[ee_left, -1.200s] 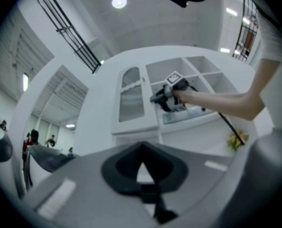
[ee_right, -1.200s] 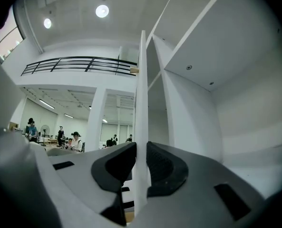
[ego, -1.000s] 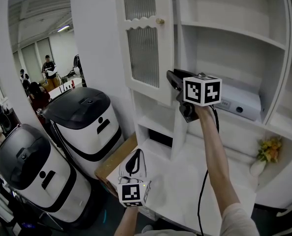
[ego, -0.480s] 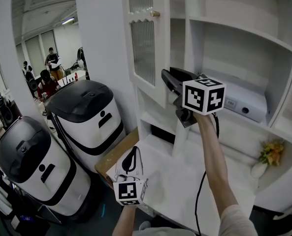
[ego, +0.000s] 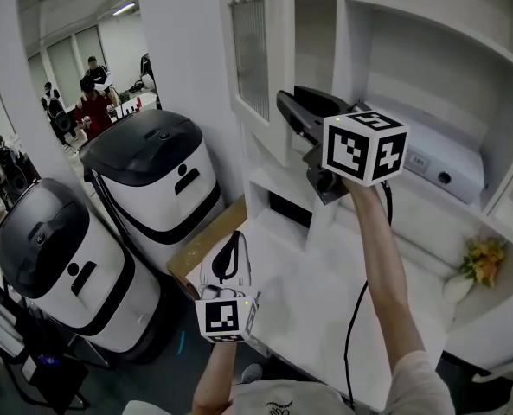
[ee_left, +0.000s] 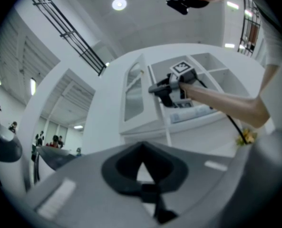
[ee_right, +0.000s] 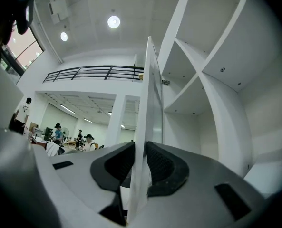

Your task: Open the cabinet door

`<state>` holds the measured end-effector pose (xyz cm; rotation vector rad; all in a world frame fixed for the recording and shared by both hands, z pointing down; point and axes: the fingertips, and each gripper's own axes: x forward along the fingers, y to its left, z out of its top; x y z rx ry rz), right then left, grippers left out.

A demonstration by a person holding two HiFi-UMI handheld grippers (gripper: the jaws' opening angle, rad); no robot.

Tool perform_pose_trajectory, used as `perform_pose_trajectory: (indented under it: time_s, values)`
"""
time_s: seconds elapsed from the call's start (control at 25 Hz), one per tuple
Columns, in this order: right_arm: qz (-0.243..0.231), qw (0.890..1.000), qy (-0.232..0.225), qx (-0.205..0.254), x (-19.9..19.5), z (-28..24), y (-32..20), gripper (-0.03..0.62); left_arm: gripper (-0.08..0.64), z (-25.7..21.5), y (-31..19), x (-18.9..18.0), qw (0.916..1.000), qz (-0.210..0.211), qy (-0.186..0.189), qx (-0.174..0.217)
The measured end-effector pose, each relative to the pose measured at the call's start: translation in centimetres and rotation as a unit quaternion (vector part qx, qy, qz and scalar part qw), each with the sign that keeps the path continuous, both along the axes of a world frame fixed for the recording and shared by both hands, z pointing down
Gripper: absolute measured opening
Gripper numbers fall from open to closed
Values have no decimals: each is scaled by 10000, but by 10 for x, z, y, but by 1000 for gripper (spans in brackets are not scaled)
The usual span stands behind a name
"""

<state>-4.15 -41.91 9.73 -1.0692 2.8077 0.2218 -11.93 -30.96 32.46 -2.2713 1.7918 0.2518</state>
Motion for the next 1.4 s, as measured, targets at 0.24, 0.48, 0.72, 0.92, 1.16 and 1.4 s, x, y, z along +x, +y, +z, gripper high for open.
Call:
perform_pose_trajectory:
  time_s: [0.24, 0.48, 0.72, 0.92, 1.16, 1.4]
  values:
    - [-296, 9995, 30, -62, -18, 0, 7, 92, 6, 0, 0, -10, 9998, -209, 19, 6]
    - [-335, 9994, -73, 111, -23, -1, 12, 95, 6, -5, 4, -16, 9993, -378, -3, 83]
    - [-497, 9986, -27, 204, -49, -1, 22, 103, 6, -6, 9, -29, 9985, -548, 22, 87]
    - [-601, 9978, 51, 286, -68, -1, 28, 106, 6, -1, 13, -43, 9975, -708, 72, 17]
    - [-619, 9978, -41, 214, -91, -2, 34, 110, 6, -4, 20, -55, 9963, -849, 86, 59]
    - [-449, 9985, 142, 287, -122, -2, 38, 117, 6, -5, 33, -85, 9925, -1214, 155, 63]
